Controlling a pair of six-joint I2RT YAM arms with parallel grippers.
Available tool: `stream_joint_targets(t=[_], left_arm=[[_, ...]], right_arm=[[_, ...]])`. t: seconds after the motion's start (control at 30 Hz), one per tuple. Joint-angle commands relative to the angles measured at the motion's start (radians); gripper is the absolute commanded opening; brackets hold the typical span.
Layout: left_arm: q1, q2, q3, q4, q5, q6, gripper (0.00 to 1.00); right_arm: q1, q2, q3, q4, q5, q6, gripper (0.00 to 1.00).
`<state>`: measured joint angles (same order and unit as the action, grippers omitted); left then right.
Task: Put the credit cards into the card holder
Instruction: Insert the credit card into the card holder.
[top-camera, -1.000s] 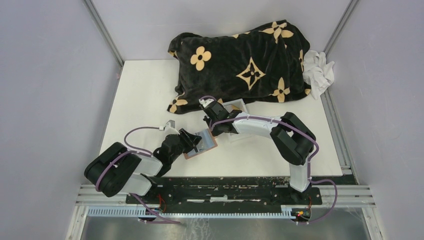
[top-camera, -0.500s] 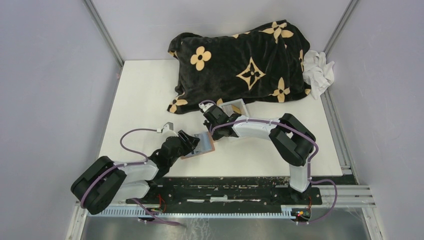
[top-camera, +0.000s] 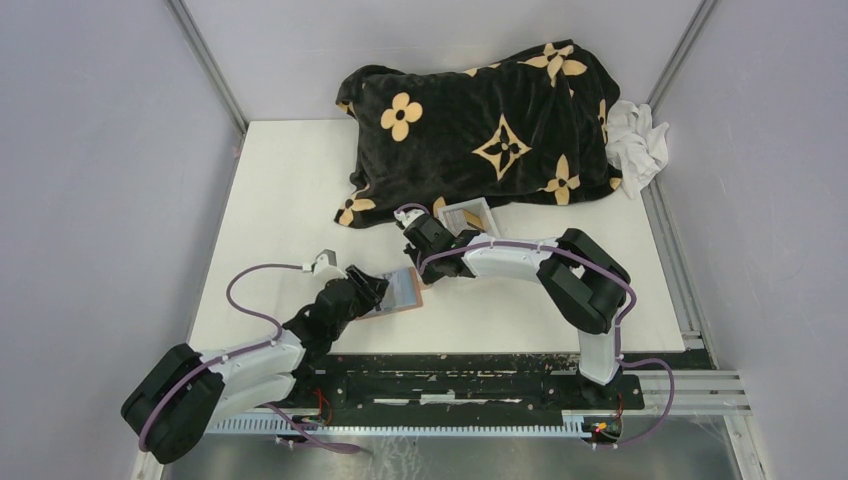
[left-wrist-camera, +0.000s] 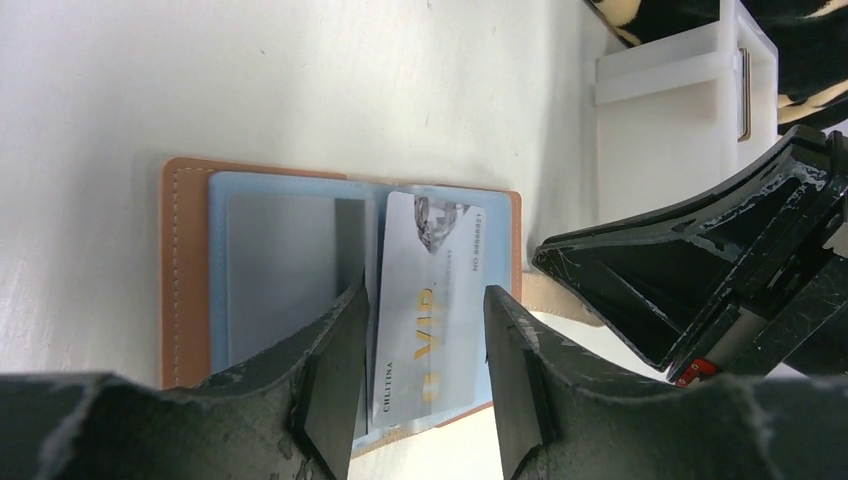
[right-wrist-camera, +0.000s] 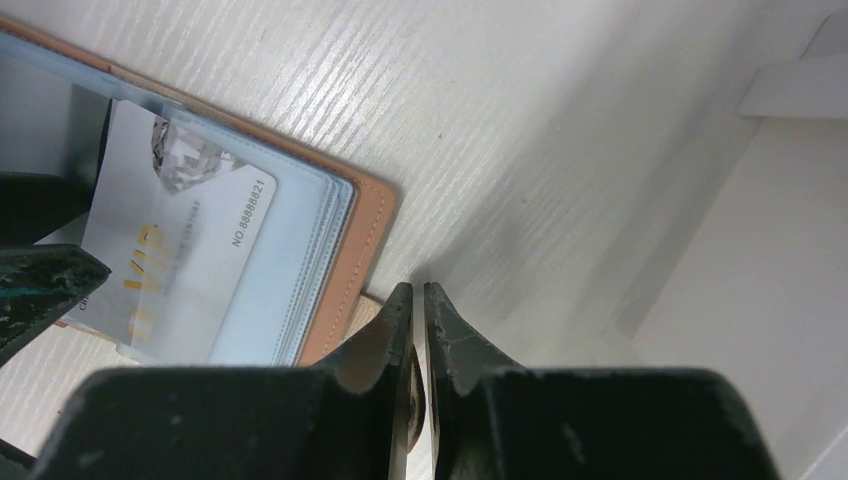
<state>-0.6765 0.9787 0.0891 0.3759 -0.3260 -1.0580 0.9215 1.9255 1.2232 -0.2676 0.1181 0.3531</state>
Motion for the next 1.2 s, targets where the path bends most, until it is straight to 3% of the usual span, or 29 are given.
stream_joint_targets(t=[0.0, 0.2, 0.4, 1.17], left_arm=[[-0.003, -0.026, -0.015, -0.023, -0.048, 0.019, 0.51], [-0.003, -0.063, -0.025, -0.038, -0.065, 0.022, 0.20], [-0.004, -0.060, -0.011, -0.059, -0.067, 0.038, 0.05], [-0.028, 0.000, -0.009, -0.049, -0.042, 0.037, 0.03]], right_arm=[[0.006, -0.033, 0.008, 0.026, 0.026, 0.009, 0.13], [0.009, -0.031, 0.009, 0.027, 0.026, 0.010, 0.12], [0.010, -0.031, 0.010, 0.027, 0.026, 0.010, 0.11], [0.012, -0.029, 0.009, 0.030, 0.022, 0.011, 0.10]])
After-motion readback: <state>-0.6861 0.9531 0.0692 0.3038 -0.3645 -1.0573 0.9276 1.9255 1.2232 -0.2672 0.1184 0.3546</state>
